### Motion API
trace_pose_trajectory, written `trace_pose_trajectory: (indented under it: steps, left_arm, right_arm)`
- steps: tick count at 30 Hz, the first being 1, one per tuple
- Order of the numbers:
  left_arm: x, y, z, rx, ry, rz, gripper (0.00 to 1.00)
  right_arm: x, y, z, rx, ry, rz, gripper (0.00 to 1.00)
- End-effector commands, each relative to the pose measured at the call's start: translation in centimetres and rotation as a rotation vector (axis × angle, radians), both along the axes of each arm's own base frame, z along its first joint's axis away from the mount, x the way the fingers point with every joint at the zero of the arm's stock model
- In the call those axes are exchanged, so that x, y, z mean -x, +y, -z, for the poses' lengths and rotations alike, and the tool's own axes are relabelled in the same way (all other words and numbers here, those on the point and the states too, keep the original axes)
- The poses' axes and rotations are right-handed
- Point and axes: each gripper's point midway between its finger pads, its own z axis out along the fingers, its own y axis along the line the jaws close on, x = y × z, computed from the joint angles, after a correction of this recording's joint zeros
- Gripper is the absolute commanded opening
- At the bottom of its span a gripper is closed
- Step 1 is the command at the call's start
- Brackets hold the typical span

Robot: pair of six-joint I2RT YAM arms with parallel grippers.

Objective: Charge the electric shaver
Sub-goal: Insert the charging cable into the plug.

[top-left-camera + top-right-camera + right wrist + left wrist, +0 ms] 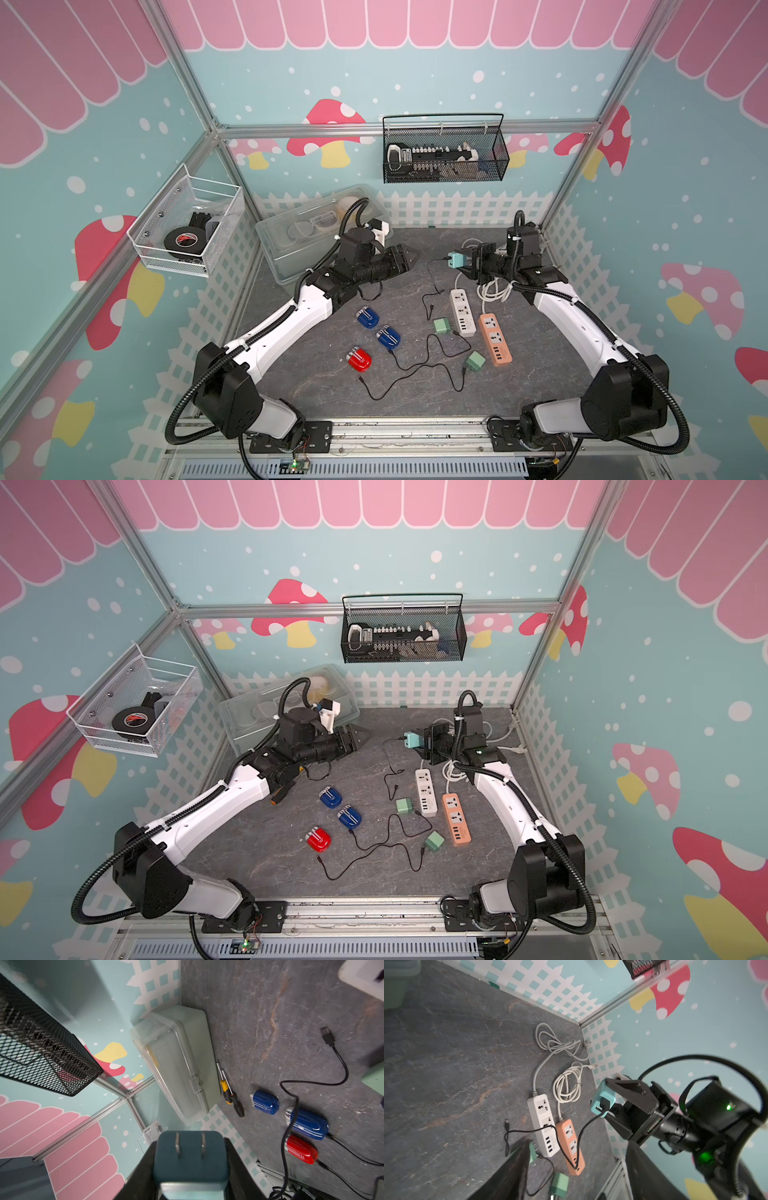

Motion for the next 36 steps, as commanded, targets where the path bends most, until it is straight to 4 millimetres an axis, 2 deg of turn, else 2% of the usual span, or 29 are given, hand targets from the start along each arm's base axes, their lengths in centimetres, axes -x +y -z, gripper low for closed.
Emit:
trace_pose_trajectory:
  steps: [1, 8, 11, 23, 26, 30, 36]
  left_arm:
    - [0.9, -1.7, 0.4, -0.146, -0.166, 0.117, 0.72]
    - [0.3, -6.4, 1.0, -0.027, -0.128, 0.248, 0.76]
    - [0.1, -7.5, 1.4, -0.021, -0.109, 0.266, 0.73]
    - [-0.3, -9.7, 2.8, -0.034, -0.064, 0.296, 0.42]
    - [-0.3, -9.9, 3.0, -0.050, -0.057, 0.303, 0.40]
    - [-0.3, -9.8, 3.3, -0.055, -0.050, 0.297, 0.32]
    - [-0.2, -10.5, 3.6, -0.065, -0.048, 0.304, 0.32]
  right_arm:
    - [2.0, 0.7, 0.2, -0.054, 0.088, -0.050, 0.00]
    - [2.2, 1.1, 0.4, -0.086, 0.132, -0.083, 0.00]
    - [2.2, 1.3, 0.4, -0.092, 0.136, -0.092, 0.00]
    - [2.1, 1.3, 0.2, -0.127, 0.135, -0.073, 0.00]
    - [2.0, 1.3, 0.2, -0.135, 0.131, -0.063, 0.00]
    - [1.9, 1.3, 0.2, -0.137, 0.130, -0.062, 0.00]
    - [2.0, 1.2, 0.0, -0.140, 0.129, -0.052, 0.00]
